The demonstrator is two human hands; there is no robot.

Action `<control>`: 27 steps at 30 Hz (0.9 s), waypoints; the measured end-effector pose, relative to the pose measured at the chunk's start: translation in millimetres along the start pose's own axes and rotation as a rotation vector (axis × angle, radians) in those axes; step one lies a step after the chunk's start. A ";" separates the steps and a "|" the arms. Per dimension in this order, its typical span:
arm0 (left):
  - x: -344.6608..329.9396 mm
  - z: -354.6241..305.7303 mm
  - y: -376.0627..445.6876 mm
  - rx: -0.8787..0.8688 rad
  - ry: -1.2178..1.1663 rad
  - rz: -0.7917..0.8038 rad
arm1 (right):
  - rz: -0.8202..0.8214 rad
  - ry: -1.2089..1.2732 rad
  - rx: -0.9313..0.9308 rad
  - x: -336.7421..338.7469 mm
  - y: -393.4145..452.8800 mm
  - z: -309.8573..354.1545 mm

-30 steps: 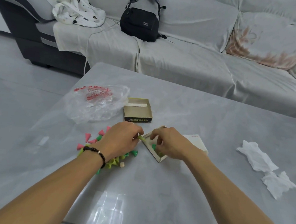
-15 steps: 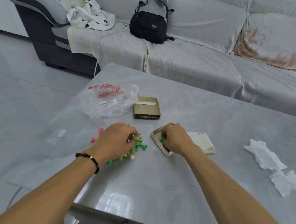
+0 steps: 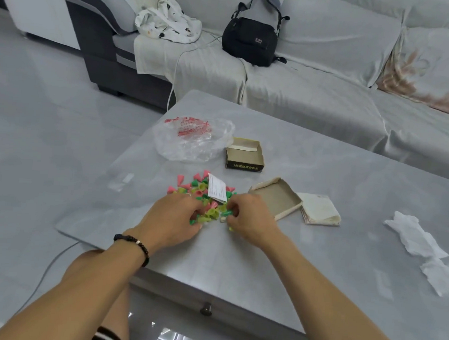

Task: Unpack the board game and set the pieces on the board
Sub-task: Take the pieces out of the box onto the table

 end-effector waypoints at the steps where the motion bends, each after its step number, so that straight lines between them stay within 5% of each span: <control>1: -2.0 1.6 -1.7 0.001 0.011 0.006 | -0.017 -0.004 -0.008 -2.9 0.1 -1.0; 11: 9.2 -12.0 4.9 -0.018 0.019 -0.062 | -0.188 0.034 0.064 32.6 -11.2 -11.4; 18: -7.7 -123.7 50.3 -0.278 -0.075 -0.089 | -0.396 0.021 -0.177 90.4 -55.2 -129.6; 22: -46.3 -185.6 76.0 -0.465 0.078 -0.029 | -0.292 0.014 -0.338 85.0 -70.2 -200.9; 27: -77.6 -183.2 106.1 -0.465 0.261 -0.020 | -0.172 0.025 -0.316 65.7 -58.3 -231.0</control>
Point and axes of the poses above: each hand's wrist, its own y-axis towards the middle knuckle, its own x-axis out of the back of the hand, z = x × y, the point moved 10 cm from there along y, towards the middle knuckle, and after that the axes turned 3 degrees about y, right-handed, at the moved point
